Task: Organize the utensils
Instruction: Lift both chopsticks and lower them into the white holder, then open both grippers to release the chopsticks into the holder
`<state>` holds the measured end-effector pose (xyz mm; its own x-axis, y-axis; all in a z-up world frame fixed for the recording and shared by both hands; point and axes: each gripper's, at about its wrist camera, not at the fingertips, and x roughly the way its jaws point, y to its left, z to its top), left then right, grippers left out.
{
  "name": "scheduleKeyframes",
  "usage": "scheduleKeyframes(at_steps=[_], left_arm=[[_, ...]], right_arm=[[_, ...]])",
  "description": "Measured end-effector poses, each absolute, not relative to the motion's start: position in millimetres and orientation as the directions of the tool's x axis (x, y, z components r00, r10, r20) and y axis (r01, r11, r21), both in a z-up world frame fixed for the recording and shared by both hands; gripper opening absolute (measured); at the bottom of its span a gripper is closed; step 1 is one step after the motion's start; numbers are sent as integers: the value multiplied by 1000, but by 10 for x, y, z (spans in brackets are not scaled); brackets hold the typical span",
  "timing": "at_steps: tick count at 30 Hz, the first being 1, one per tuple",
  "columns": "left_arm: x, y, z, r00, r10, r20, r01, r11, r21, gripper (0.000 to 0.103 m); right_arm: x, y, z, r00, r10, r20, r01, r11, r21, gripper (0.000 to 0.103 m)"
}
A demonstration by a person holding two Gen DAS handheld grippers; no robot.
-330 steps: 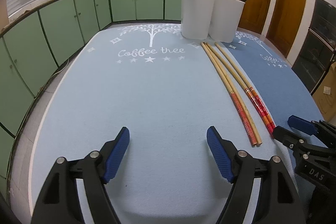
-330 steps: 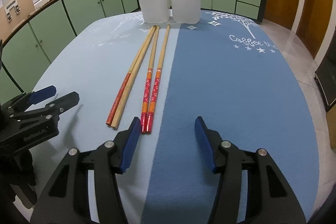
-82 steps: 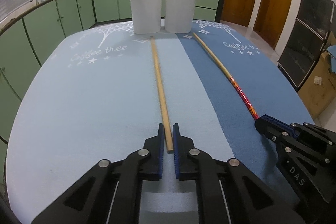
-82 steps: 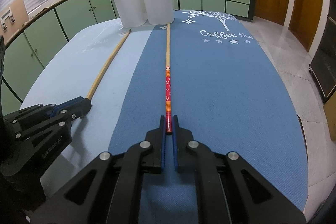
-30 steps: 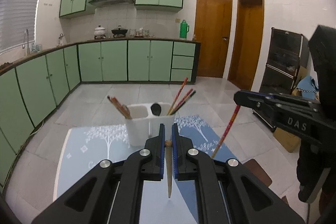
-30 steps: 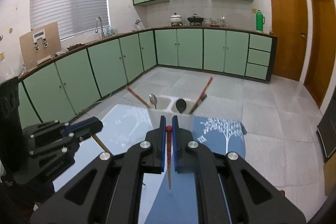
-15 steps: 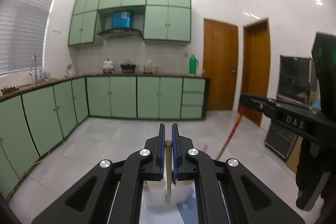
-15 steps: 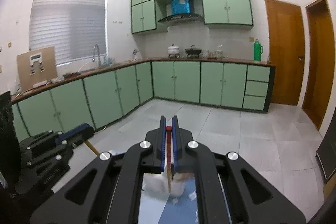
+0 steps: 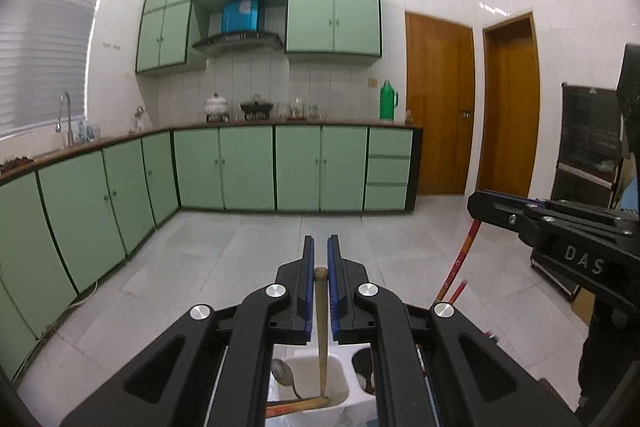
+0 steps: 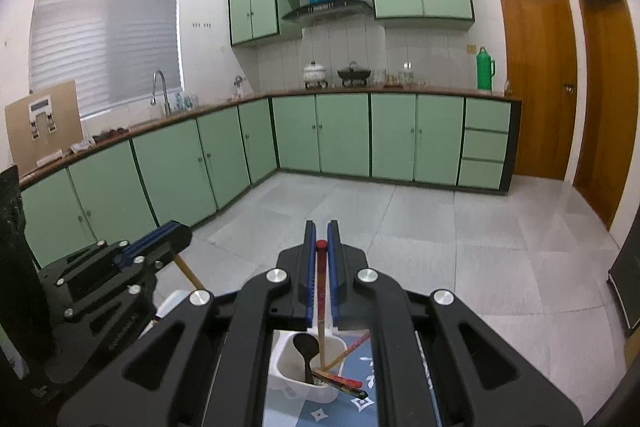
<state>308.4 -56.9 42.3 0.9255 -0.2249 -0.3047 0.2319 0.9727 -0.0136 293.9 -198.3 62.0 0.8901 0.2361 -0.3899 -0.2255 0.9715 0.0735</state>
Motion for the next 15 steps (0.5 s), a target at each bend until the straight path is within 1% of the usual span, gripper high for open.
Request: scheduleKeyframes(at_steps=[4,7,8,9,10,12,13,14,15], left_arm=[[3192,-570,232,901,-238,-362,246,969,-25,7],[3193,-525,145,891,-237,-388,240,970,-41,8],[3180,-507,141,889,-239,-390,240,970,-47,11],[3136,-477,152,890,-242,-388,238,969,-58,16],[3099,-456,176,892,-242,-382,238,969,-61,19],[2943,-419,239,900,-238,-364,234,971,-56,33],[2876,-399,272,903,-238,-357,234,971,-53,37],[2789,-386,311,908,-237,-347,234,971,-50,45],[2732,-358,350,911,-234,-341,231,972,-49,54]], right_arm=[[3060,-1928,416,864,254,-434,-239,967,89,6],[3089,-1923,287,848,256,-464,-237,966,100,9],[3085,-1925,273,848,251,-467,-233,968,98,11],[3056,-1935,274,851,247,-463,-229,969,97,17],[3019,-1941,293,856,246,-455,-225,969,99,26],[2869,-2009,373,877,240,-417,-214,971,110,35],[2825,-2041,391,882,233,-410,-208,972,107,36],[2751,-2068,426,888,220,-403,-199,975,95,38],[2663,-2098,457,896,208,-393,-191,978,83,45]])
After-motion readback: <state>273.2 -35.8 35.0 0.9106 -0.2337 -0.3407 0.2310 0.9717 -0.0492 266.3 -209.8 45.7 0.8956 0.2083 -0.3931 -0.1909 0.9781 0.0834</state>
